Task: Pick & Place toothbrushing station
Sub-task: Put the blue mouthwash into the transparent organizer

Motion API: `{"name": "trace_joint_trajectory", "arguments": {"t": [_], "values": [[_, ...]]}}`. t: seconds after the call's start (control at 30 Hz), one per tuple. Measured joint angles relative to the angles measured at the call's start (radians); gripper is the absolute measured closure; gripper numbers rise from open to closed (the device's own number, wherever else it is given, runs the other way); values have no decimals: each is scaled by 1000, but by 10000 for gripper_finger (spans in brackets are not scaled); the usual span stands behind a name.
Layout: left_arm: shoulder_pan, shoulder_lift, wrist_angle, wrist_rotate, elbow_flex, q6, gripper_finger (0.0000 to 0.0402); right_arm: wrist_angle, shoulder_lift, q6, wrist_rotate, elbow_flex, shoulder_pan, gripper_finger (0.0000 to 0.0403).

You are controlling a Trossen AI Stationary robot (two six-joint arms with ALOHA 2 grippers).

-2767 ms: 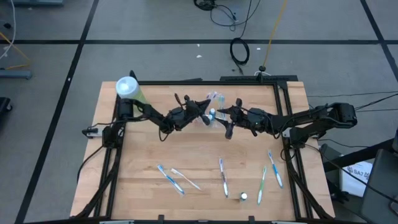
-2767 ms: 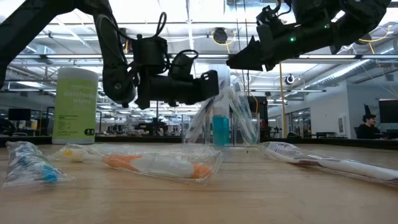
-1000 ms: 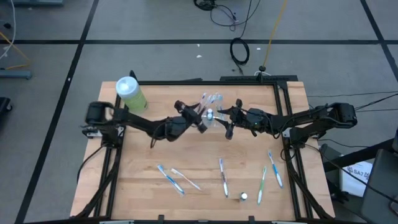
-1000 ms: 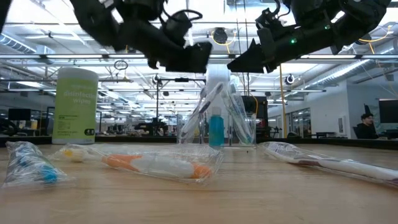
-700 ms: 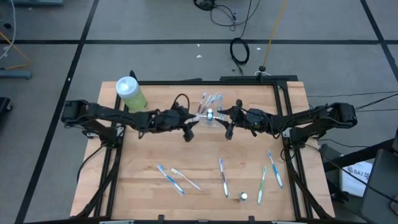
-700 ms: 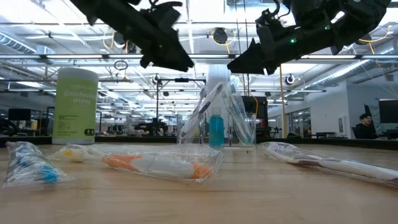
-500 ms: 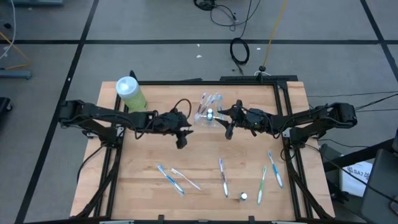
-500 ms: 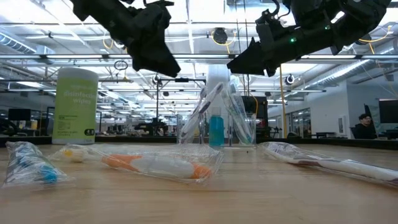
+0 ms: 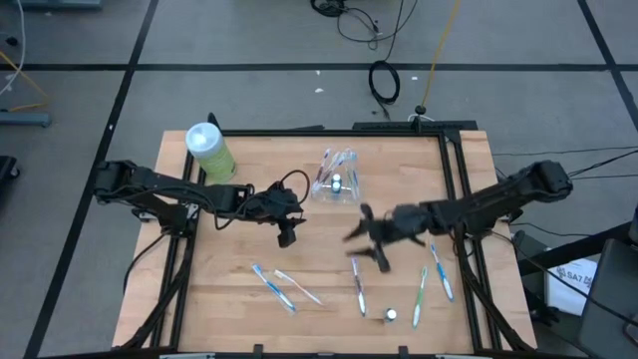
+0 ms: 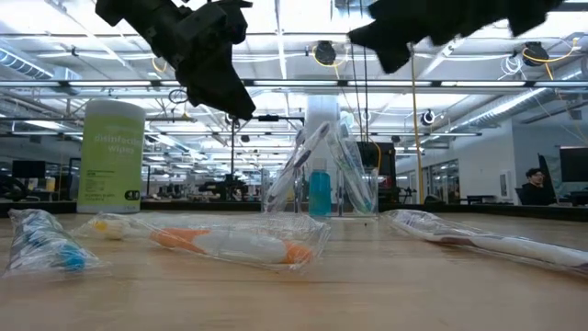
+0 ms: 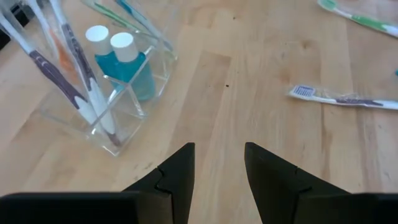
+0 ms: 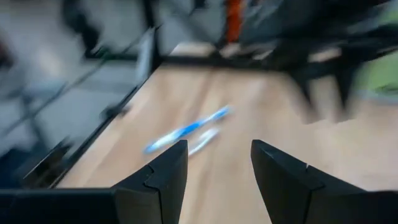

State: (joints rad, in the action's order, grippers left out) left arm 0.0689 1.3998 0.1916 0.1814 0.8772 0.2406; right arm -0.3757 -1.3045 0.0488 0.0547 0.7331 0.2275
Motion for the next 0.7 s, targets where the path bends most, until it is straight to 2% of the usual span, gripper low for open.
{"name": "trace_joint_trajectory", "arguments": {"t": [0.13, 0.23, 0.4, 0.47, 0.6, 0.7], "values": [[-4, 0, -2, 0, 0, -10, 256, 264, -1, 15, 0, 115, 135, 234], [-10, 0, -4, 2, 0, -9, 256, 315, -1, -6, 16, 158, 223, 234], [-13, 1, -35, 3, 0, 16, 256, 240, -3, -31, 256, 139, 321, 234], [-13, 1, -39, 3, 0, 26, 256, 177, -15, -33, 249, 104, 351, 234], [-12, 1, -39, 3, 0, 40, 256, 37, -27, -29, 129, -13, 393, 234], [-12, 1, -40, 2, 0, 78, 256, -73, -30, 39, 169, -109, 397, 234]]}}
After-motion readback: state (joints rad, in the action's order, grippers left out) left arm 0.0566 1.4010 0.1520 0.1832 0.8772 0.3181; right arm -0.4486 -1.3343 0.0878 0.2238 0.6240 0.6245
